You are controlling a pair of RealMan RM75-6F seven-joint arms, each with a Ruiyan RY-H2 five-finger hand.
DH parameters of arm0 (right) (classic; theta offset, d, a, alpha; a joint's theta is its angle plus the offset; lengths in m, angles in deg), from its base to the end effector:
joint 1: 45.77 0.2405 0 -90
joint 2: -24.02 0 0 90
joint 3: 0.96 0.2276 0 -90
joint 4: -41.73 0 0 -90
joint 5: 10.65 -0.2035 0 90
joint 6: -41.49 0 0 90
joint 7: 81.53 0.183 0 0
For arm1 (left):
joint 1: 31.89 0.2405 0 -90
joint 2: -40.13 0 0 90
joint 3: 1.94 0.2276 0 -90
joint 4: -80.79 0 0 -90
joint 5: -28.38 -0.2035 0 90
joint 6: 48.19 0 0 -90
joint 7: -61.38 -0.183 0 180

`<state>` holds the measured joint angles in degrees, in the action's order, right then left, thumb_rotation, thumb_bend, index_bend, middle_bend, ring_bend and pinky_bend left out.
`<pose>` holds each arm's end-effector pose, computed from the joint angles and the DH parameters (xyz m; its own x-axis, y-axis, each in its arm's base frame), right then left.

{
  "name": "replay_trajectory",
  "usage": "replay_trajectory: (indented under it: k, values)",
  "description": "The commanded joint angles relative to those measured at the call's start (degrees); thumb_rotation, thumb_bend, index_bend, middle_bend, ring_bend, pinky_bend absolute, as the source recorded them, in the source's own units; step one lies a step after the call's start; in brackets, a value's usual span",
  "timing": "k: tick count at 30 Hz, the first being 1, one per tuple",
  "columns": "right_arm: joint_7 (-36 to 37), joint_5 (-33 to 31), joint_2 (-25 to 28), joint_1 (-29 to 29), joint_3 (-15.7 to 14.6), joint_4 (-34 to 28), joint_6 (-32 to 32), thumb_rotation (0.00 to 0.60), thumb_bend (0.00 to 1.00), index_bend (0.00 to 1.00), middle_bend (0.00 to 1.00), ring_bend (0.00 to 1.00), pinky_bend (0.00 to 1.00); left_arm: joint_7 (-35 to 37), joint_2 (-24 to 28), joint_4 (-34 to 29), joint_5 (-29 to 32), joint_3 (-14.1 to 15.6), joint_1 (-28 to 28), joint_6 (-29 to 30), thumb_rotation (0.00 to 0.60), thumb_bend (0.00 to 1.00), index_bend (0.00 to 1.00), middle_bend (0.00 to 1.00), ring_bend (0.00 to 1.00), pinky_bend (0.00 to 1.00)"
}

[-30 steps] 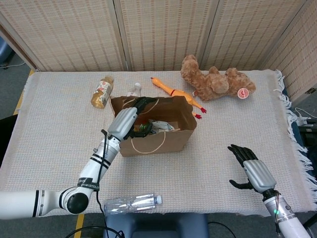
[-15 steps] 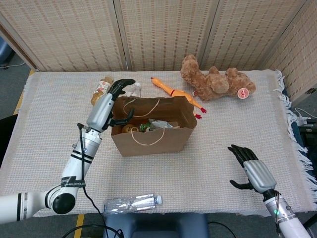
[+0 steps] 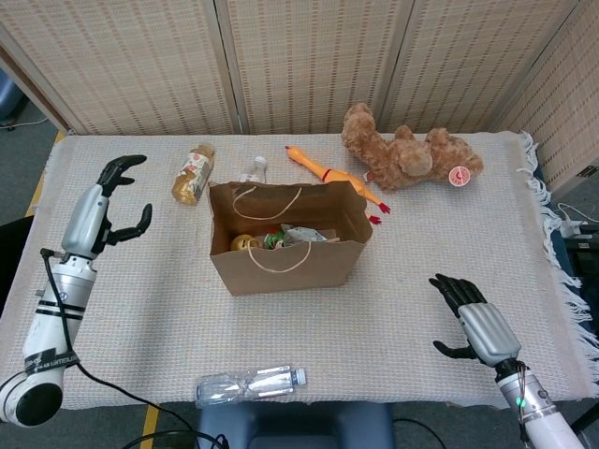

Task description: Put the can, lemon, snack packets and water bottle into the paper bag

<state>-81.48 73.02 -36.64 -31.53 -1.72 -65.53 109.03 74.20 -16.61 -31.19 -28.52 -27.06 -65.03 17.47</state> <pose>-0.2260 -0.2271 0.0866 0.2405 -0.3425 0.9082 -0.9696 -0.1279 0.2085 -0.1028 0.3666 0.1823 -0.2239 0.0384 0.9739 0.9524 -0.2037 0.2269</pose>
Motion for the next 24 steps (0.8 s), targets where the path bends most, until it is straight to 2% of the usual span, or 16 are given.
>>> replay_trajectory:
  k: [1, 5, 10, 14, 17, 24]
  values:
    - [-0.5, 0.1, -0.2, 0.0, 0.0, -0.2, 0.2, 0.600, 0.12, 0.06, 0.00, 0.00, 0.00, 4.5, 3.0, 2.4, -7.5, 4.7, 4.9, -0.1, 0.600, 0.48, 0.15, 0.11, 0.04, 0.22]
    - [-1.0, 0.2, -0.4, -0.1, -0.1, -0.3, 0.4, 0.600, 0.12, 0.06, 0.00, 0.00, 0.00, 8.1, 4.3, 6.1, -17.7, 10.8, 10.2, 2.5, 0.600, 0.47, 0.14, 0.10, 0.04, 0.21]
    - [-1.4, 0.4, -0.6, -0.1, -0.1, -0.2, 0.6, 0.600, 0.12, 0.06, 0.00, 0.00, 0.00, 11.2, 4.0, 11.9, -27.7, 17.2, 15.5, 7.5, 0.600, 0.41, 0.10, 0.08, 0.01, 0.19]
    - [-1.6, 0.5, -0.7, -0.2, -0.1, -0.1, 0.8, 0.600, 0.12, 0.06, 0.00, 0.00, 0.00, 12.3, 2.5, 17.8, -34.2, 21.0, 18.4, 11.9, 0.600, 0.41, 0.07, 0.05, 0.00, 0.17]
    - [-1.7, 0.8, -0.8, -0.3, 0.0, 0.0, 1.2, 0.600, 0.12, 0.06, 0.00, 0.00, 0.00, 13.1, 1.5, 22.8, -40.3, 25.2, 20.5, 14.6, 0.600, 0.40, 0.05, 0.03, 0.00, 0.15]
    - [-1.8, 1.1, -1.0, -0.5, 0.0, 0.2, 1.8, 0.600, 0.12, 0.06, 0.00, 0.00, 0.00, 11.7, -0.5, 28.5, -49.6, 32.3, 24.9, 21.0, 0.600, 0.37, 0.00, 0.00, 0.00, 0.12]
